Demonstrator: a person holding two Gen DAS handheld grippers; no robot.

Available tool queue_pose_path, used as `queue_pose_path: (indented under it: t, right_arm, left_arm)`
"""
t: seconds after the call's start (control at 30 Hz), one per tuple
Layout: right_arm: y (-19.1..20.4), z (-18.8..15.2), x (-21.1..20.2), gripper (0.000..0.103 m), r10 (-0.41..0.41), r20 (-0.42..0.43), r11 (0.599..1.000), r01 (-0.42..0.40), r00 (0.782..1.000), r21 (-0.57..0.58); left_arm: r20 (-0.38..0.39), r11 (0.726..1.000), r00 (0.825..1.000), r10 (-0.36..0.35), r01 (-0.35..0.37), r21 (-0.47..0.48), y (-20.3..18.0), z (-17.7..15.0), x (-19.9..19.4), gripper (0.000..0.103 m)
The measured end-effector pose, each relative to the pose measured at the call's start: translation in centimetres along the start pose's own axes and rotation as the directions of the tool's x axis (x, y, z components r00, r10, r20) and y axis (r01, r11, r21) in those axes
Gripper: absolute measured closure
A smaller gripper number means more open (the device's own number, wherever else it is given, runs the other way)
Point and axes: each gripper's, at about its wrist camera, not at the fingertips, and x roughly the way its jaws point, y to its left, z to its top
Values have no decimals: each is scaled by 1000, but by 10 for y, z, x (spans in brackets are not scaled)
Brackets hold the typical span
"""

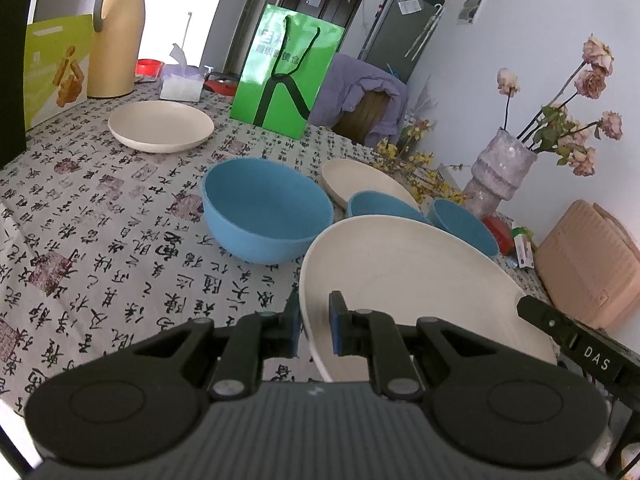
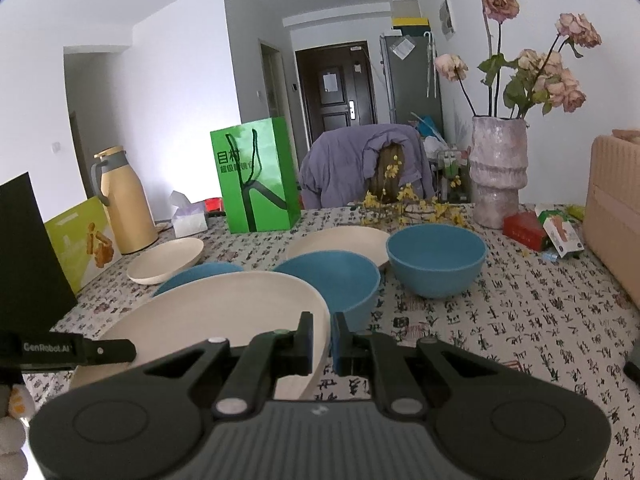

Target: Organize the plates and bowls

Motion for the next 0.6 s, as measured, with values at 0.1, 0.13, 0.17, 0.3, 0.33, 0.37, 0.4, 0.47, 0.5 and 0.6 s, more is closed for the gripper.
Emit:
queue_pose_path:
  t: [0.1,0.13,0.17,0.3,0.33,0.37,0.4,0.47,0.5,0.6]
  right_arm:
    - [-2,-6,0,94,0,-9,1000,0,1000,4]
    - [-3,-7,1,94,1,-13,1000,-1,1000,7]
    - [-4,-9,1,94,1,-18,1000,-1,1000,9]
    - [-8,-14,2,94,-1,-30,1000,1,1000,18]
    - [-9,-16,3,94,-1,-33,1000,1,999,22]
    - [-10,-17,3,94,0,-36,1000,1,999,23]
    - [-11,-18,3,94,0,-38,1000,1,999,24]
    - [-12,-20,4,94,0,-42,1000,1,999,25]
    - [-12,-21,5,94,0,-44,1000,1,999,24]
    - [-13,-23,7,94,2,-53,1000,0,999,26]
  left_arm:
    - [-9,1000,1000,4,-4,1,0,-4,2,89]
    - [-13,1000,1000,4,-4,1,0,-5,3,89]
    - [-17,1000,1000,5,-5,2,0,-6,4,89]
    - [-29,1000,1000,2,-1,9,0,-12,9,89]
    - [-34,1000,999,1,-1,10,0,-13,10,89]
    - [-36,1000,999,1,-1,11,0,-13,11,89]
    - [-38,1000,999,1,-1,12,0,-14,11,89]
    - [-41,1000,999,3,-2,14,0,-15,13,89]
    - [-42,1000,999,4,-3,15,0,-16,13,89]
    - [-49,1000,999,7,-7,17,1,-18,15,89]
